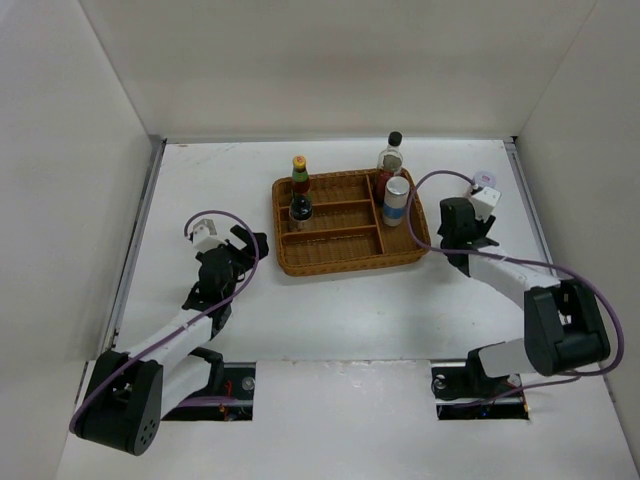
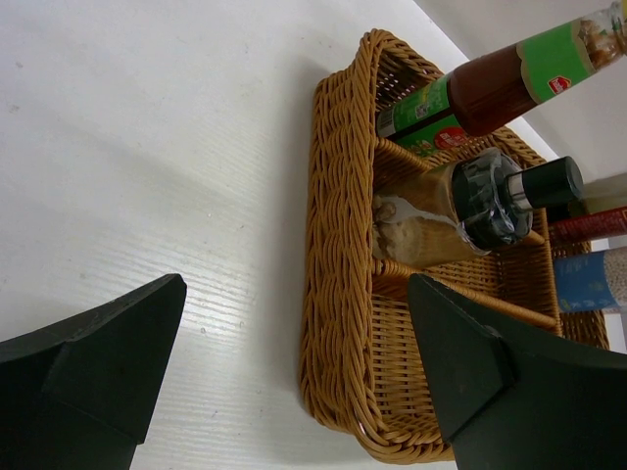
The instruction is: Organize the condiment bottles
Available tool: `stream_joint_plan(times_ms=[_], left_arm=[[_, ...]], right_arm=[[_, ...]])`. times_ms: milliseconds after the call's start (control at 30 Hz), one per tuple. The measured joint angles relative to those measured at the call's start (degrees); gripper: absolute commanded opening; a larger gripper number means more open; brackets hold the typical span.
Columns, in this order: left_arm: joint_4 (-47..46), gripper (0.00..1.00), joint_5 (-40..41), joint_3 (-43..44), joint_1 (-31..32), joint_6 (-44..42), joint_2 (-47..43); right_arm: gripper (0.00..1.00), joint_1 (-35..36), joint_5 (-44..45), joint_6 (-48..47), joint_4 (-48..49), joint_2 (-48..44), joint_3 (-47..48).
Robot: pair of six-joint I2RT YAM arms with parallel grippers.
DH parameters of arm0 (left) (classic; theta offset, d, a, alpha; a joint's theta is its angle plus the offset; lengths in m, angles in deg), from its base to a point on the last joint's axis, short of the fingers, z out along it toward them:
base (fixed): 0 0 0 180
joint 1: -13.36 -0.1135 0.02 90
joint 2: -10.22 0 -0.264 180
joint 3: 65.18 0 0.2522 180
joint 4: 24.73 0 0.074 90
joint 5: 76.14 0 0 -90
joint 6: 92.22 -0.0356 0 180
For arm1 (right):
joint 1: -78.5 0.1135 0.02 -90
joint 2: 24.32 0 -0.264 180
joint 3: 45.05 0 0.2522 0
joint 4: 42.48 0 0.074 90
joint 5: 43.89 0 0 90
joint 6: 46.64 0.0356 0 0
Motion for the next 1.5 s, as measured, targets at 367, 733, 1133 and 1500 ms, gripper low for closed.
stream_joint_plan(times_ms=[367, 733, 1133, 1500], left_arm=[[0.0, 1.0, -0.2, 0.0, 0.0, 0.0, 0.1], [0.0, 1.0, -0.2, 0.0, 0.0, 0.2, 0.1], [0.0, 1.0, -0.8, 0.0, -0.1, 0.2, 0.1], [0.0, 1.0, -1.0, 0.0, -0.4, 0.5, 0.1]], right_arm=[[0.46, 12.7, 4.7, -3.3, 0.9, -14.8, 1.0], [0.48, 22.9, 1.2, -0.9, 3.5, -2.7, 2.1], [0.85, 23.3, 1.4, -0.9, 4.8, 3.0, 3.0], [0.97, 5.4, 1.3, -2.6, 10.2, -10.8, 3.5]])
